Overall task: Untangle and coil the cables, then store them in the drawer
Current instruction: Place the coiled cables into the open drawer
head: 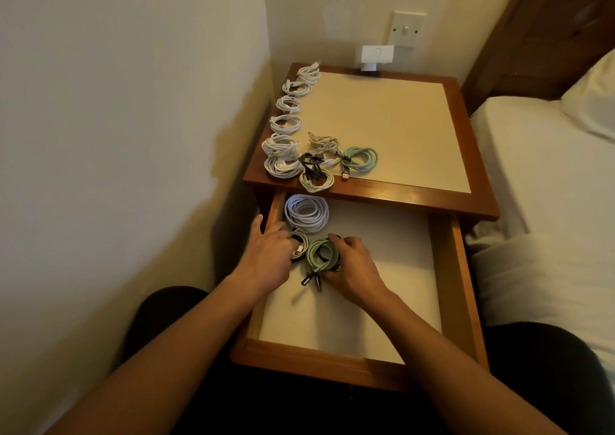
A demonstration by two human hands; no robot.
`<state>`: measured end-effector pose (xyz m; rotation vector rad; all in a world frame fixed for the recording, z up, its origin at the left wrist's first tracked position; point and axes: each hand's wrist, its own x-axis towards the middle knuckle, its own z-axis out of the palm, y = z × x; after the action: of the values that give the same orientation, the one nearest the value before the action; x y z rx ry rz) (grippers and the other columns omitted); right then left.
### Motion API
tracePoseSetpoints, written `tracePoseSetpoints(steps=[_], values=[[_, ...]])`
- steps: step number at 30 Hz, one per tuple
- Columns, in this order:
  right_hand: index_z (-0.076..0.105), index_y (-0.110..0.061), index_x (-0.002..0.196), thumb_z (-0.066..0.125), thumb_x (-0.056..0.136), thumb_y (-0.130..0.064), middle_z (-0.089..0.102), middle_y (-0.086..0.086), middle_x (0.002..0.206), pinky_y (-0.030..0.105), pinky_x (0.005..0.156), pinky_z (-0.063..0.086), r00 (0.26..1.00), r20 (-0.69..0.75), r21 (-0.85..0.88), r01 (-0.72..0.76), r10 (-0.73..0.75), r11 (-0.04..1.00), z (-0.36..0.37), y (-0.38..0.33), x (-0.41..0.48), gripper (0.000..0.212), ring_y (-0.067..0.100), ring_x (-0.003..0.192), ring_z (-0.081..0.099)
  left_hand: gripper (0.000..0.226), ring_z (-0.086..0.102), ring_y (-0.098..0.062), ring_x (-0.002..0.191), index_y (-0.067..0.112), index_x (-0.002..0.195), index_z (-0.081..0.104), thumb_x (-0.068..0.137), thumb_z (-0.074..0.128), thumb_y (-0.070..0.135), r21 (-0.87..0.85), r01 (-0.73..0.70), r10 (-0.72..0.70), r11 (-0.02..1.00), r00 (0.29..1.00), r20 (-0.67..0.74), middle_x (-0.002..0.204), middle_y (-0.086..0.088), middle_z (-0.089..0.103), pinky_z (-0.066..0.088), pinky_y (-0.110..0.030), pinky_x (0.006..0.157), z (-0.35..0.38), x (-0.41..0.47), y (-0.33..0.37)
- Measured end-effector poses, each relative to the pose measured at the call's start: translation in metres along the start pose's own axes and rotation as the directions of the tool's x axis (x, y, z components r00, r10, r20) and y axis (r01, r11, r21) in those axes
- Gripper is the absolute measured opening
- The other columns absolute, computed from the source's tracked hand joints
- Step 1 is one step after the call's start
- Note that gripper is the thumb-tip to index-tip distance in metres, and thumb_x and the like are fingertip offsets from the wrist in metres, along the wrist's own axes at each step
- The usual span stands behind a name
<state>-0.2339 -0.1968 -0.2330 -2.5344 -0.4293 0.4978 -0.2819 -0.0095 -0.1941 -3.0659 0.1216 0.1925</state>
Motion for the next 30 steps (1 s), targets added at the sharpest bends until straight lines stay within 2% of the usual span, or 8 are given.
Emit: tracePoseSetpoints(steps=[2, 4, 8, 10, 14, 18, 26, 30], values=[[0.033, -0.026, 0.157, 0.082, 0.083, -0.034, 0.043, 0.009, 0.150, 0.042, 0.110, 0.046, 1.000, 0.016, -0.023, 0.006, -0.005, 1.000, -0.019, -0.004, -0.003, 0.090, 0.031, 0.134, 0.048, 0.021, 0.058, -0.019, 0.117, 0.025, 0.109, 0.071, 0.092, 0.058, 0.024, -0.206, 0.024, -0.060, 0.978, 0.983, -0.173, 0.111, 0.004, 0.068, 0.042, -0.042, 0.096, -0.007, -0.003, -0.002], [0.048, -0.026, 0.147, 0.077, 0.088, -0.026, 0.058, 0.004, 0.137, 0.040, 0.104, 0.052, 0.995, -0.083, 0.014, 0.049, -0.048, 0.999, -0.049, -0.013, -0.004, 0.066, 0.023, 0.122, 0.059, 0.013, 0.060, -0.021, 0.096, 0.022, 0.103, 0.069, 0.092, 0.061, 0.021, -0.368, -0.003, -0.145, 0.930, 0.916, -0.374, 0.101, 0.002, 0.069, 0.045, -0.038, 0.078, -0.018, -0.002, -0.003], [0.068, -0.022, 0.120, 0.064, 0.095, -0.018, 0.069, -0.003, 0.106, 0.033, 0.086, 0.055, 0.925, -0.352, 0.081, 0.182, -0.142, 0.980, -0.121, -0.042, 0.013, 0.026, 0.013, 0.095, 0.065, 0.023, 0.054, -0.022, 0.099, 0.017, 0.108, 0.062, 0.086, 0.068, 0.015, -0.365, -0.122, -0.114, 0.923, 0.819, -0.562, 0.107, -0.002, 0.063, 0.048, -0.038, 0.081, -0.052, 0.022, -0.006], [0.066, -0.020, 0.124, 0.065, 0.092, -0.018, 0.069, 0.002, 0.114, 0.037, 0.090, 0.053, 0.903, -0.390, -0.014, 0.191, -0.182, 0.981, -0.144, -0.050, 0.040, 0.032, 0.020, 0.104, 0.063, 0.035, 0.055, -0.028, 0.105, 0.013, 0.112, 0.062, 0.078, 0.070, 0.009, -0.196, -0.195, 0.056, 0.961, 0.832, -0.552, 0.113, -0.007, 0.062, 0.050, -0.044, 0.085, -0.066, 0.041, -0.011], [0.055, -0.015, 0.140, 0.064, 0.092, -0.020, 0.063, 0.013, 0.136, 0.042, 0.100, 0.047, 0.957, -0.186, -0.301, 0.160, -0.222, 0.940, -0.153, -0.049, 0.089, 0.049, 0.035, 0.124, 0.055, 0.056, 0.057, -0.036, 0.109, 0.009, 0.120, 0.062, 0.068, 0.081, 0.010, 0.096, -0.219, 0.239, 0.971, 0.896, -0.375, 0.114, -0.014, 0.064, 0.050, -0.048, 0.086, -0.072, 0.074, -0.021], [0.064, -0.011, 0.117, 0.054, 0.095, -0.016, 0.068, 0.020, 0.108, 0.045, 0.076, 0.053, 0.961, -0.143, -0.456, 0.149, -0.237, 0.878, -0.146, -0.034, 0.103, 0.025, 0.041, 0.099, 0.060, 0.047, 0.059, -0.032, 0.094, 0.016, 0.100, 0.064, 0.060, 0.087, 0.007, 0.214, -0.226, 0.285, 0.950, 0.906, -0.313, 0.092, -0.008, 0.064, 0.044, -0.045, 0.085, -0.069, 0.089, -0.016], [0.070, -0.014, 0.125, 0.065, 0.097, -0.019, 0.072, 0.014, 0.113, 0.051, 0.088, 0.055, 0.959, -0.216, -0.245, 0.129, -0.183, 0.961, -0.162, -0.014, 0.046, 0.029, 0.031, 0.102, 0.064, 0.013, 0.063, -0.033, 0.085, 0.014, 0.085, 0.070, 0.073, 0.066, 0.008, 0.175, -0.288, 0.338, 0.941, 0.809, -0.482, 0.084, -0.008, 0.066, 0.042, -0.042, 0.079, -0.067, 0.077, -0.021], [0.069, -0.021, 0.126, 0.071, 0.095, -0.019, 0.068, -0.010, 0.112, 0.035, 0.095, 0.053, 0.947, -0.234, -0.061, 0.211, -0.219, 0.976, -0.152, -0.013, -0.026, 0.031, 0.011, 0.105, 0.064, 0.011, 0.064, -0.028, 0.090, 0.017, 0.089, 0.071, 0.081, 0.067, 0.011, 0.031, -0.313, 0.267, 0.949, 0.748, -0.608, 0.090, -0.003, 0.067, 0.043, -0.043, 0.078, -0.077, 0.037, -0.014]])
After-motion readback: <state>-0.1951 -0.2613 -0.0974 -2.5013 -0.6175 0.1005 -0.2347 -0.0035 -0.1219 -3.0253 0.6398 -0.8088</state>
